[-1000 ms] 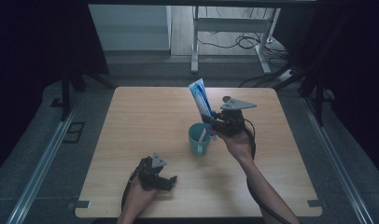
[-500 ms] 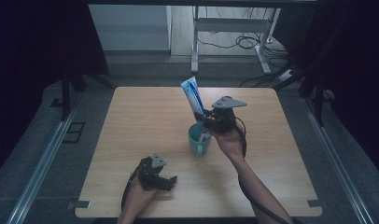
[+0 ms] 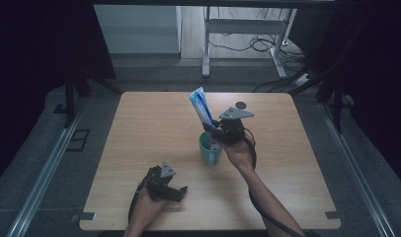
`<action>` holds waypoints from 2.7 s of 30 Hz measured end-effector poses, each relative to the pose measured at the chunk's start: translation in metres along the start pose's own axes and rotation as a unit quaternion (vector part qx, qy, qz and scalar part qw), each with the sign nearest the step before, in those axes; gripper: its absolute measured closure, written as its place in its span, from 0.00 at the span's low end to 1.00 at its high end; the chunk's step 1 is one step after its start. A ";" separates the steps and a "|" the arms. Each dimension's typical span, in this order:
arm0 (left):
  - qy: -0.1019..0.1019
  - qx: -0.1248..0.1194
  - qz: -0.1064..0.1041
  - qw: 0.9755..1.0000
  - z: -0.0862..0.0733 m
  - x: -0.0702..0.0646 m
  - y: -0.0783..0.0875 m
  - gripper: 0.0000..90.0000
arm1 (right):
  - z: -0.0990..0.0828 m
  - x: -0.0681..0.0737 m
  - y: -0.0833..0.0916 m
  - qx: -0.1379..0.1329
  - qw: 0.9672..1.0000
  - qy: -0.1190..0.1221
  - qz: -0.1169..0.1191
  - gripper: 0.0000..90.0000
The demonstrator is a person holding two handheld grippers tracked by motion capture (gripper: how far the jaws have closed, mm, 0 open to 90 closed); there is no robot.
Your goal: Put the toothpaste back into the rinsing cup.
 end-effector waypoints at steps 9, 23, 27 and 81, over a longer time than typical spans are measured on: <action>0.002 0.000 0.000 1.000 0.000 0.000 0.000 0.03 | -0.013 0.000 -0.008 0.008 1.000 0.001 0.001 0.79; 0.002 -0.001 0.000 1.000 0.000 0.000 0.000 0.03 | -0.033 -0.001 -0.017 0.017 1.000 -0.011 0.005 0.79; 0.003 -0.001 0.000 1.000 0.000 0.000 0.000 0.03 | -0.037 -0.001 -0.019 0.021 1.000 -0.012 0.006 0.79; 0.002 -0.001 0.000 1.000 0.000 0.000 0.000 0.03 | -0.058 -0.005 -0.006 0.045 0.997 -0.053 0.037 0.62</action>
Point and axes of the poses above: each handheld gripper's, and its own axes: y roughly backward along the jaws, z roughly out of its top, x roughly to its left, the point moved 4 cm from there along -y, roughly forward along the jaws, and after that the axes turned 10 degrees about z, right-handed, at the moved point
